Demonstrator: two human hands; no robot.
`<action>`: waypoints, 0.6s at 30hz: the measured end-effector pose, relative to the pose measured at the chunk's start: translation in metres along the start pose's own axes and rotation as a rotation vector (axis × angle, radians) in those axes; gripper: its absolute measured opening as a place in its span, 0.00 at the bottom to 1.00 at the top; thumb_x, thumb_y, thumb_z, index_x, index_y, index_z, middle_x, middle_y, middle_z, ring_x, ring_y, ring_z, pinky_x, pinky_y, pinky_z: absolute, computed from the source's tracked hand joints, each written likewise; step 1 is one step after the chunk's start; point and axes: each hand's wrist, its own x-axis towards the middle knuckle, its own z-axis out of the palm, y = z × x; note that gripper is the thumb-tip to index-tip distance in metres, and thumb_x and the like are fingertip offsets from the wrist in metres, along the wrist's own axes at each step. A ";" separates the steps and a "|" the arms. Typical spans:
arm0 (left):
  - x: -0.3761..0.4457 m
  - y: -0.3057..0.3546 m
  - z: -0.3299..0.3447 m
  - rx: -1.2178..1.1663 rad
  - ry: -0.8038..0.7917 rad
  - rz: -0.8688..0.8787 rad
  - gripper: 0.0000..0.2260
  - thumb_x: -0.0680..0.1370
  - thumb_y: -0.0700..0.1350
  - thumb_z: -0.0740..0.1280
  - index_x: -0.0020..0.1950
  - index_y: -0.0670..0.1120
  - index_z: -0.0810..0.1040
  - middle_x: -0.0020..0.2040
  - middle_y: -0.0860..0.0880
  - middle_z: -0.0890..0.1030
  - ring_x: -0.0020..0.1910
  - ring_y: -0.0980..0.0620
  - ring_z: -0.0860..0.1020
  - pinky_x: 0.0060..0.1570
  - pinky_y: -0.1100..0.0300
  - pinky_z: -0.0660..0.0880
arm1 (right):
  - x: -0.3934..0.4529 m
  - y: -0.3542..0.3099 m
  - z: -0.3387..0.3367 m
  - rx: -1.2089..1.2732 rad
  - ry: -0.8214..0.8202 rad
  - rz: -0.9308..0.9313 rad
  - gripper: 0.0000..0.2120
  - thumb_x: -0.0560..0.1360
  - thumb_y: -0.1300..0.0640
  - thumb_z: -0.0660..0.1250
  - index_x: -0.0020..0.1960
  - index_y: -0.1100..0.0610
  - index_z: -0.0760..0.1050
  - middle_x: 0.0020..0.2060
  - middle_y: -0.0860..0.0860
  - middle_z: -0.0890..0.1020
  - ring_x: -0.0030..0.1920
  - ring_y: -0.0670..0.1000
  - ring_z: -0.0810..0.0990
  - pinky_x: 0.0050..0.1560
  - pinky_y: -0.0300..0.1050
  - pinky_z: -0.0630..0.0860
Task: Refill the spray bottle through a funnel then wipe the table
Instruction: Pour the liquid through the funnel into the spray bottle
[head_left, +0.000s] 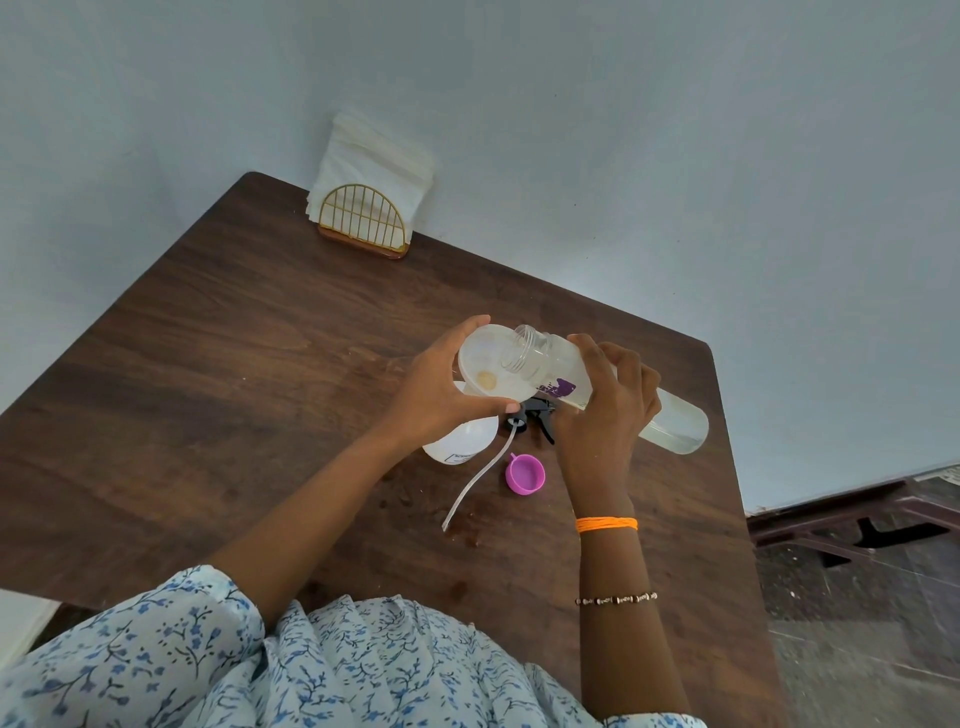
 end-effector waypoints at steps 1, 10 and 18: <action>0.000 0.000 0.000 0.002 -0.001 -0.001 0.41 0.63 0.50 0.79 0.72 0.55 0.62 0.69 0.52 0.70 0.62 0.55 0.69 0.57 0.60 0.71 | 0.000 0.000 0.000 -0.001 -0.002 0.002 0.30 0.59 0.71 0.75 0.58 0.56 0.77 0.53 0.57 0.77 0.57 0.60 0.70 0.57 0.55 0.66; -0.001 0.001 0.000 -0.006 -0.003 0.003 0.41 0.63 0.49 0.79 0.72 0.55 0.62 0.69 0.52 0.70 0.62 0.56 0.69 0.57 0.61 0.70 | 0.000 -0.001 -0.001 0.004 -0.013 0.013 0.30 0.59 0.72 0.74 0.59 0.56 0.77 0.54 0.58 0.76 0.58 0.60 0.70 0.57 0.55 0.65; -0.001 0.002 0.000 -0.003 -0.004 0.005 0.41 0.64 0.48 0.78 0.72 0.54 0.62 0.70 0.52 0.69 0.60 0.58 0.68 0.56 0.62 0.69 | 0.001 0.000 -0.001 -0.004 -0.014 0.021 0.30 0.59 0.71 0.74 0.59 0.55 0.76 0.54 0.57 0.76 0.58 0.59 0.69 0.58 0.55 0.64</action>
